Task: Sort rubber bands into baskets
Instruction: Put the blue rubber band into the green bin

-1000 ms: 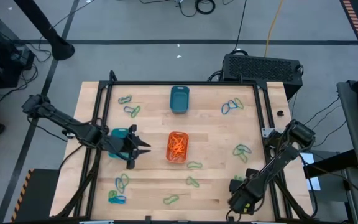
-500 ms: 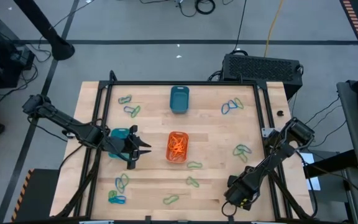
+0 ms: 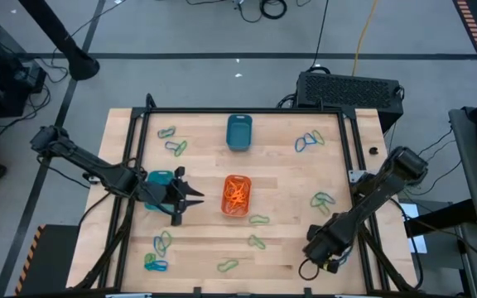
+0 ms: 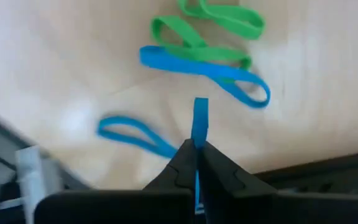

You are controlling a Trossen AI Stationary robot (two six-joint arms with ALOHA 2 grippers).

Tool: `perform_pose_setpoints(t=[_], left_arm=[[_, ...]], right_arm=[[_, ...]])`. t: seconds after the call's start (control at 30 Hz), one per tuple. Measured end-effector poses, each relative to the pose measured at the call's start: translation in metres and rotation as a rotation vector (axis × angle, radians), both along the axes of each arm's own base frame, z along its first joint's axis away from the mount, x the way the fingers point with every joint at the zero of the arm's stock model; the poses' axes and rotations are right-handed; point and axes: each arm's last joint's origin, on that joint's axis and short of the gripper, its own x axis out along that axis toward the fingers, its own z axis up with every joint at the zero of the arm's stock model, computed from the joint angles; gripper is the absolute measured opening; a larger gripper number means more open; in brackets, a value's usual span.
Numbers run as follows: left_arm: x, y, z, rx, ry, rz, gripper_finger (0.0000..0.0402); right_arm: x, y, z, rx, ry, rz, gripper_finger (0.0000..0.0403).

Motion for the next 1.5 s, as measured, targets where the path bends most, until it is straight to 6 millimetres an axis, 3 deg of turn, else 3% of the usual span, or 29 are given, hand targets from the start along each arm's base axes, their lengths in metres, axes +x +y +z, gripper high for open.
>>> perform_pose_setpoints(t=[0.17, 0.33, 0.47, 0.67, 0.97, 1.5], left_arm=[[0.018, -0.008, -0.004, 0.043, -0.095, -0.045, 0.0096], [0.044, -0.022, -0.014, 0.076, -0.218, -0.217, 0.0096], [0.063, -0.029, -0.017, 0.015, -0.400, -0.341, 0.0096], [0.088, -0.034, -0.027, -0.102, -0.515, -0.369, 0.0096], [0.117, -0.042, -0.043, -0.100, -0.470, -0.377, 0.0096], [0.123, -0.039, -0.046, -0.087, -0.467, -0.358, 0.0096]], right_arm=[[0.003, -0.005, 0.041, -0.024, -0.288, -0.100, 0.0001], [0.020, -0.008, 0.075, -0.122, -0.824, -0.121, 0.0001], [0.042, -0.006, 0.094, -0.202, -1.178, -0.072, 0.0000], [0.084, -0.006, 0.103, -0.243, -1.455, 0.051, 0.0000], [0.118, -0.018, 0.095, -0.262, -1.557, 0.066, 0.0000], [0.128, -0.023, 0.094, -0.205, -1.586, 0.084, 0.0000]])
